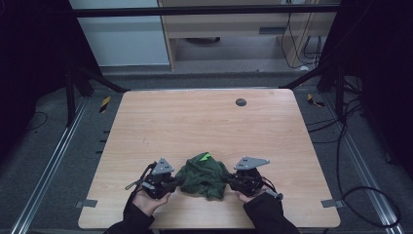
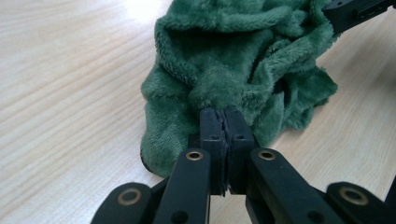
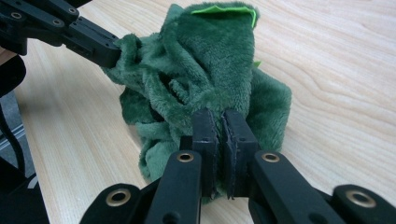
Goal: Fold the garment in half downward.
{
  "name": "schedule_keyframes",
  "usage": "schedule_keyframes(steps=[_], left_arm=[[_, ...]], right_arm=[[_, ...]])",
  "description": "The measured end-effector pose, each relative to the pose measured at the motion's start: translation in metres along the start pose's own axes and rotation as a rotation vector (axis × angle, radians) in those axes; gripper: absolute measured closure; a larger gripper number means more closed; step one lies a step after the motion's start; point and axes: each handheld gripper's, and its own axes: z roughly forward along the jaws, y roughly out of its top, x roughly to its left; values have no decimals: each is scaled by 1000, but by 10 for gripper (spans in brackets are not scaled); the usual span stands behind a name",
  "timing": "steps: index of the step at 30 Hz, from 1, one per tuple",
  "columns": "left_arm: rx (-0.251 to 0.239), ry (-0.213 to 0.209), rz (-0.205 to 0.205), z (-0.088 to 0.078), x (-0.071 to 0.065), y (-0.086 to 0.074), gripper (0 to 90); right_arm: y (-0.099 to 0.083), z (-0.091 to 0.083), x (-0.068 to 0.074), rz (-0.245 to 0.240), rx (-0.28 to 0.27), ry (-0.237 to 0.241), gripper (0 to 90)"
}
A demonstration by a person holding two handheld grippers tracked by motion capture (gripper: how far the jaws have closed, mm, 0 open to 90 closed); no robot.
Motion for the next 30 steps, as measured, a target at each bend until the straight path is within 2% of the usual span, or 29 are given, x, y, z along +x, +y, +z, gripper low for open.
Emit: schedule_keyframes(steps=[10, 20, 30], left_arm=[[39, -11, -3, 6, -3, -7, 886], [70, -18, 0, 12, -4, -9, 885], [57, -16, -5, 10, -4, -8, 841]], right_arm=[[-10, 3, 2, 17, 29, 16, 844], [-16, 7, 3, 12, 59, 12, 837], [-16, 7, 3, 18, 66, 12, 808]])
